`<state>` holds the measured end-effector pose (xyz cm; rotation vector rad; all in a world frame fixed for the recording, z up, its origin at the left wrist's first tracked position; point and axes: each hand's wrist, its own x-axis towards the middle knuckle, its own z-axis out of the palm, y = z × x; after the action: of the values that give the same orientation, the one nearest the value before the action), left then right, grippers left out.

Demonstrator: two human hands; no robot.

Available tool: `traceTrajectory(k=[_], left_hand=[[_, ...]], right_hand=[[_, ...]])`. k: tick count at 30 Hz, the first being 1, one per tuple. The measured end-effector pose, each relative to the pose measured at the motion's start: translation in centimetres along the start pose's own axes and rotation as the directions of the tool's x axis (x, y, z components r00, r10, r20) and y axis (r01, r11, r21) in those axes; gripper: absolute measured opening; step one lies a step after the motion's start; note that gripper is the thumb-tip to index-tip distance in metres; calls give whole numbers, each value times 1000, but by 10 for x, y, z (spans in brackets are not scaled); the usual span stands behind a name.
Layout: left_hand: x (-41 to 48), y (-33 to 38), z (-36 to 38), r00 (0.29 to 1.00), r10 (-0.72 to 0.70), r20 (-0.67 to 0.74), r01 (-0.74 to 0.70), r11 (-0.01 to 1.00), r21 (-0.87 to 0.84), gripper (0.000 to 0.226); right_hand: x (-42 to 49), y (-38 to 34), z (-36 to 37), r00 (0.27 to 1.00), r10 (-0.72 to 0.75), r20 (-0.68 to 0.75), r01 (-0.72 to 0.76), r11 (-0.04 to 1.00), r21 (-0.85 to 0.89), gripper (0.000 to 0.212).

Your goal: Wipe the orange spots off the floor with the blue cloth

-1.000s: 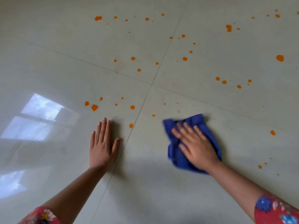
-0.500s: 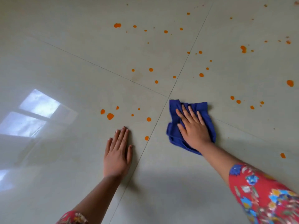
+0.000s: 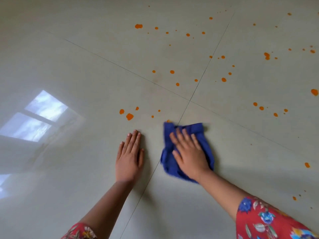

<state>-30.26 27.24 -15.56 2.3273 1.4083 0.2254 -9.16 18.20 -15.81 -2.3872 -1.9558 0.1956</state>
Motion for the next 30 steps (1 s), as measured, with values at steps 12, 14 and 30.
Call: traceTrajectory(k=[12,14,30], left_hand=[[-11,-28,-14,989,-145,-12,145,985,94,58],[-11,-28,-15,988,-151,-20,153,983,103,59],[-11,-28,-14,988,-155,-12,155,985,79,58]], right_hand=[[16,-22,3,988,-156,3,156,986,-66,59],[-19,-19,3,904,-415,100,422,904,-64,60],[34,35,-6,933,-348,88,351,936,-24,58]])
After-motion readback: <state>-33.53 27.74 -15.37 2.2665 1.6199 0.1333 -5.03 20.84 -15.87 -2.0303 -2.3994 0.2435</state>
